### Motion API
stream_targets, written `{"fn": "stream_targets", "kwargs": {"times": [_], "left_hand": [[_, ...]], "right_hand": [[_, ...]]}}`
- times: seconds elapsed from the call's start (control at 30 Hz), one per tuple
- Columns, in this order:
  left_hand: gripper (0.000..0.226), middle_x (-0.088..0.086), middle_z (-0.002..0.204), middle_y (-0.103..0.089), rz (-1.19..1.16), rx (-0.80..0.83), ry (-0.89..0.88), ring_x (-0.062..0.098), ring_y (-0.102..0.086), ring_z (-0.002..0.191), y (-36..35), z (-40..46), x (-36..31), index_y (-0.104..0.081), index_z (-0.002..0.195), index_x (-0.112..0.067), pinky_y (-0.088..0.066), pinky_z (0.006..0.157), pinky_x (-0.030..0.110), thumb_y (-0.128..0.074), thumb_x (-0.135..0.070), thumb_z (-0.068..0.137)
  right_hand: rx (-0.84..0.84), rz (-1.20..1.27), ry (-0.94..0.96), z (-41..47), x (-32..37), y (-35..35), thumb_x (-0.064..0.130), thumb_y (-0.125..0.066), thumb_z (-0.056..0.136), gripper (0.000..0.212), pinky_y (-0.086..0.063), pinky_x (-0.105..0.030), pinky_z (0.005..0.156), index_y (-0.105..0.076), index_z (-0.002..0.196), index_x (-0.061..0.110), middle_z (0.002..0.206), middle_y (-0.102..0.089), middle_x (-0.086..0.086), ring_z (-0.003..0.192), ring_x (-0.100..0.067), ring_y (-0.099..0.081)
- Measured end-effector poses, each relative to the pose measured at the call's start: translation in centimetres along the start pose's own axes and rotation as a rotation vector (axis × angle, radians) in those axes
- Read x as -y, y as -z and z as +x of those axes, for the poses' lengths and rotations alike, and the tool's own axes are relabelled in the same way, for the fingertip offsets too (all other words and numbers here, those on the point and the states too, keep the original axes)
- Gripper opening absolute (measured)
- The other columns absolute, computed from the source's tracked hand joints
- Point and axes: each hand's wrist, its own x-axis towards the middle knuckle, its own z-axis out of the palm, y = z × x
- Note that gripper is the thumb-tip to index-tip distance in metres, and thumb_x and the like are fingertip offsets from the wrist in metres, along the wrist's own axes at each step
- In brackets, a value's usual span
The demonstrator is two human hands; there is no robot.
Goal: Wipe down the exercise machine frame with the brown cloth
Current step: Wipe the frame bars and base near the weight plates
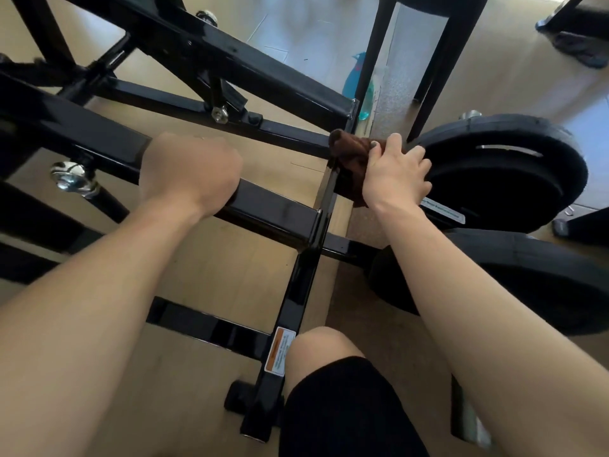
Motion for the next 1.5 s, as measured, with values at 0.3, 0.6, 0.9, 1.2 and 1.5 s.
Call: {"fn": "stream_targets", "kwargs": {"times": [0.3,0.6,0.9,1.2,1.5], "left_hand": [[0.048,-0.001,0.058,-0.041,-0.055,-0.130,-0.054,0.027,-0.044,0.059,-0.2,-0.7,-0.5,-0.049,0.073,-0.017,-0.032,0.066,0.036,-0.027,-0.041,0.109],[0.020,0.000,0.081,-0.038,-0.428,-0.493,-0.501,0.017,-0.035,0.074,-2.4,-7.3,-5.3,-0.054,0.084,-0.007,-0.031,0.069,0.036,-0.050,-0.018,0.100],[0.025,0.004,0.103,-0.064,-0.327,0.128,-0.589,0.022,-0.061,0.090,-11.9,-14.2,-3.9,-0.058,0.112,-0.016,-0.041,0.076,0.031,-0.051,-0.037,0.099],[0.084,0.006,0.145,-0.047,-0.416,0.655,-0.113,0.025,-0.052,0.127,-16.5,-13.8,-7.9,-0.028,0.156,-0.022,-0.050,0.102,0.044,-0.057,-0.068,0.092],[0.104,0.019,0.156,-0.028,0.072,0.528,-0.509,0.030,-0.037,0.138,-18.9,-15.7,-7.8,-0.011,0.159,0.004,-0.039,0.114,0.038,-0.039,-0.073,0.095]], "right_hand": [[-0.123,0.333,0.321,-8.8,1.1,-1.5,0.047,-0.035,0.109,0.034,-0.045,-0.038,0.082,-0.049,0.129,0.023,0.119,-0.048,-0.010,0.104,-0.021,-0.046],[-0.044,0.504,0.169,-11.0,-2.6,-4.2,0.047,-0.027,0.110,0.028,-0.039,-0.025,0.065,-0.043,0.120,0.025,0.104,-0.053,-0.001,0.085,-0.012,-0.055],[0.134,0.095,0.227,-15.8,-7.5,-15.1,0.045,-0.045,0.107,0.030,-0.047,-0.033,0.074,-0.044,0.130,0.026,0.115,-0.047,-0.005,0.099,-0.020,-0.052],[-0.016,0.076,0.179,-10.6,-8.8,-19.5,0.036,-0.054,0.103,0.036,-0.046,-0.034,0.078,-0.039,0.133,0.024,0.124,-0.050,-0.008,0.110,-0.025,-0.050],[-0.046,-0.013,0.200,-7.4,-11.0,-22.1,0.034,-0.051,0.105,0.030,-0.045,-0.040,0.093,-0.053,0.133,0.024,0.132,-0.052,-0.010,0.119,-0.030,-0.048]]}}
